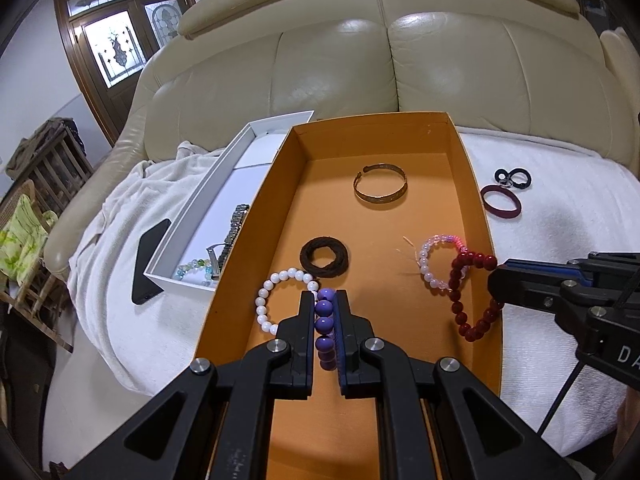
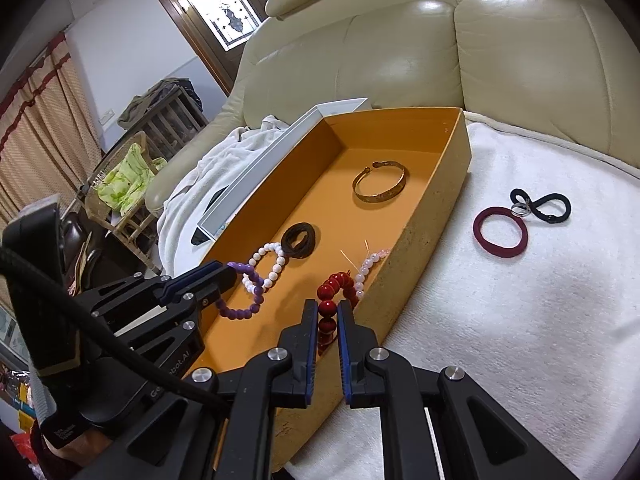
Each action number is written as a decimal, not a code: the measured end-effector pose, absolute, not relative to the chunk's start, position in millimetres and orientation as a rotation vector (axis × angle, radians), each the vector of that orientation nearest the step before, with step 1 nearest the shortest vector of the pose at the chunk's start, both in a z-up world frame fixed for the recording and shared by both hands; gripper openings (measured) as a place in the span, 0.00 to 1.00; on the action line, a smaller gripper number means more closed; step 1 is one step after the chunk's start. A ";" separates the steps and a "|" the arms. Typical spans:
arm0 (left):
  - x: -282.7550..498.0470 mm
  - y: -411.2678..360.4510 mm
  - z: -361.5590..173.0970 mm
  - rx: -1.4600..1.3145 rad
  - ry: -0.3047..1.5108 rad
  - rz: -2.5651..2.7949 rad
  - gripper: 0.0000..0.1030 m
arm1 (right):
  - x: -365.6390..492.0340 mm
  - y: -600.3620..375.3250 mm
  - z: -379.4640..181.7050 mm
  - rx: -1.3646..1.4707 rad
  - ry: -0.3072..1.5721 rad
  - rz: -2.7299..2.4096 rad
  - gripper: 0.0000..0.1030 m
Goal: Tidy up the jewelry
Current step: 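Lower both bracelets into the orange box and open both grippers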
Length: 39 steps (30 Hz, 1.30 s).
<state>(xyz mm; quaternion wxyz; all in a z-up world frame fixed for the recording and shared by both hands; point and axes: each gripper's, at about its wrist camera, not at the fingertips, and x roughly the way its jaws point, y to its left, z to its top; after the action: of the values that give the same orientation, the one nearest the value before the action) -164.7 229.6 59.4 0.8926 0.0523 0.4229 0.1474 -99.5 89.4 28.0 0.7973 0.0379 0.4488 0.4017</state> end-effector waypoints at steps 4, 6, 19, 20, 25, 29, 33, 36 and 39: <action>-163.8 228.2 59.6 0.120 0.877 0.312 0.09 | -98.5 87.8 27.7 0.084 0.965 0.859 0.10; -163.9 226.7 59.4 0.131 0.876 0.321 0.09 | -98.5 87.7 27.7 0.083 0.963 0.860 0.10; -162.6 227.0 57.8 0.156 0.881 0.346 0.09 | -98.4 87.5 27.4 0.082 0.963 0.858 0.10; -162.5 227.2 57.5 0.157 0.882 0.348 0.09 | -98.4 87.6 27.1 0.080 0.964 0.859 0.10; -161.5 229.1 55.3 0.157 0.890 0.355 0.09 | -100.9 88.4 26.1 0.077 0.966 0.859 0.10; -159.8 230.1 52.4 0.155 0.902 0.362 0.09 | -102.6 89.3 26.9 0.076 0.966 0.859 0.10; -159.4 231.4 50.7 0.156 0.908 0.367 0.09 | -103.4 89.8 27.3 0.076 0.968 0.859 0.10; -158.9 231.3 50.4 0.158 0.910 0.370 0.09 | -104.1 90.9 27.3 0.074 0.967 0.860 0.10; -158.3 232.0 49.6 0.158 0.914 0.375 0.09 | -105.1 92.1 26.9 0.069 0.965 0.862 0.10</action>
<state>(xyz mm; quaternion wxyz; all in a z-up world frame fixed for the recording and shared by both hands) -158.3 232.0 49.6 0.8776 0.0758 0.4380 0.1796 -105.1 92.1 26.9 0.7973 0.0321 0.4494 0.4015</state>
